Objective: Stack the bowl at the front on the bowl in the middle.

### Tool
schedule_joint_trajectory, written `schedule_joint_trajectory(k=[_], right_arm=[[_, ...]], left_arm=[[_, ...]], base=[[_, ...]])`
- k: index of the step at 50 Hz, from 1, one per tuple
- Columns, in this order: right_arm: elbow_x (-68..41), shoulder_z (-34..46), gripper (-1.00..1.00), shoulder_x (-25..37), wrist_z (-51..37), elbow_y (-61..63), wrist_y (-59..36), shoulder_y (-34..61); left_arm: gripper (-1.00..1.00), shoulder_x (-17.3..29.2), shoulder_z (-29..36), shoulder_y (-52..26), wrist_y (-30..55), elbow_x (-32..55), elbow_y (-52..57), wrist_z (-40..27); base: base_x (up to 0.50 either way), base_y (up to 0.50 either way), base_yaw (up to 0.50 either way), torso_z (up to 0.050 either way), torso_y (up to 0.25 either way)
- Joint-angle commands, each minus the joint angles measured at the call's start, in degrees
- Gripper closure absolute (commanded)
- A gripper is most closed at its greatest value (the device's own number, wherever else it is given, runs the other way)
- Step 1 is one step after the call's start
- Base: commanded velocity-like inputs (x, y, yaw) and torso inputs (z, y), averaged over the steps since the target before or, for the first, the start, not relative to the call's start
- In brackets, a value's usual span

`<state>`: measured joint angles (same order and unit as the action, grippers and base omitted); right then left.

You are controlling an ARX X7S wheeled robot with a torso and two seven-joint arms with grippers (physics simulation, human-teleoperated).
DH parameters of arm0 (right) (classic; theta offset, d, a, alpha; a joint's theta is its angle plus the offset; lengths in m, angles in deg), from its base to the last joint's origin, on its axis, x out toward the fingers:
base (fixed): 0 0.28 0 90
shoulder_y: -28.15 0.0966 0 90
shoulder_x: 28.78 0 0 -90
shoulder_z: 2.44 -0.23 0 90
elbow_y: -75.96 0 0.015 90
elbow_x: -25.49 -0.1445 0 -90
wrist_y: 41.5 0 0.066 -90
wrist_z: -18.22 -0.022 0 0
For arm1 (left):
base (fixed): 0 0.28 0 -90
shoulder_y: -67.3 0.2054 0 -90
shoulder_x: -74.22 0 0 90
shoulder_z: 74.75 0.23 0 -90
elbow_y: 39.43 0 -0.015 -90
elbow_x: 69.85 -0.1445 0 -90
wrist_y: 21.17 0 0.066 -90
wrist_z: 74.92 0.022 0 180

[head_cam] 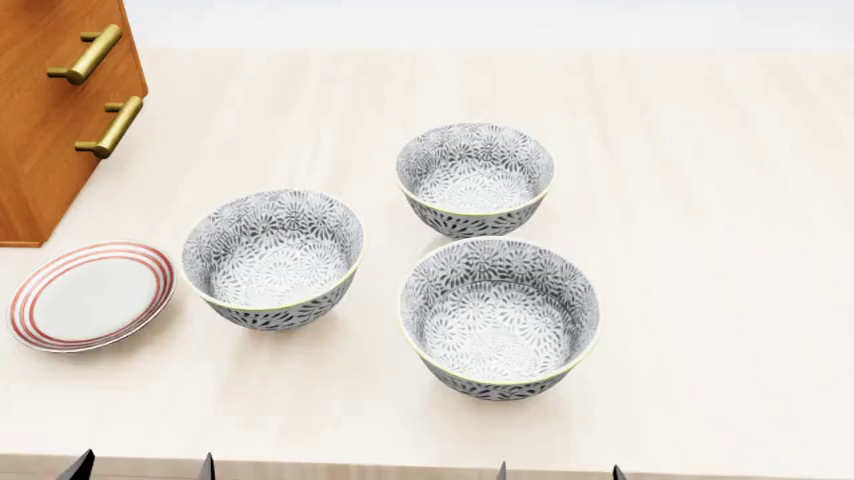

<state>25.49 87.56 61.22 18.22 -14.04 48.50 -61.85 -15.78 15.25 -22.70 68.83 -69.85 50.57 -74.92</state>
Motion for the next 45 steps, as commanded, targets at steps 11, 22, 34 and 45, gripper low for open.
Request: schedule_joint_trajectory(k=[11,22,34,45], right_arm=[[-0.71,4.05,-1.00,3.33,-3.72,2.15,0.33,-2.14],[-5.78,0.94,-1.00,7.41,-4.79,36.42,-42.74,9.30],[-7.84,-0.68,-1.00,9.47,-5.98,47.55,-66.63,25.48],[-6.51,0.44,-1.00,10.02,-8.20,48.24,-66.26,25.67]], left_arm=[[-1.00,3.04,3.66,-0.73,0.48,3.13,-0.24,-3.86],[-1.00,5.58,0.61,-15.67,40.82,12.58,29.14,-6.32],[-1.00,5.90,-0.16,-27.71,52.89,15.28,38.10,-9.99],[-1.00,6.94,1.13,-25.87,49.41,14.66,36.75,-10.26]], base=[[0.00,0.00,0.00,0.000,0.000],[0.00,0.00,0.00,0.000,0.000],[0.00,0.00,0.00,0.000,0.000],[0.00,0.20,0.00,0.000,0.000]])
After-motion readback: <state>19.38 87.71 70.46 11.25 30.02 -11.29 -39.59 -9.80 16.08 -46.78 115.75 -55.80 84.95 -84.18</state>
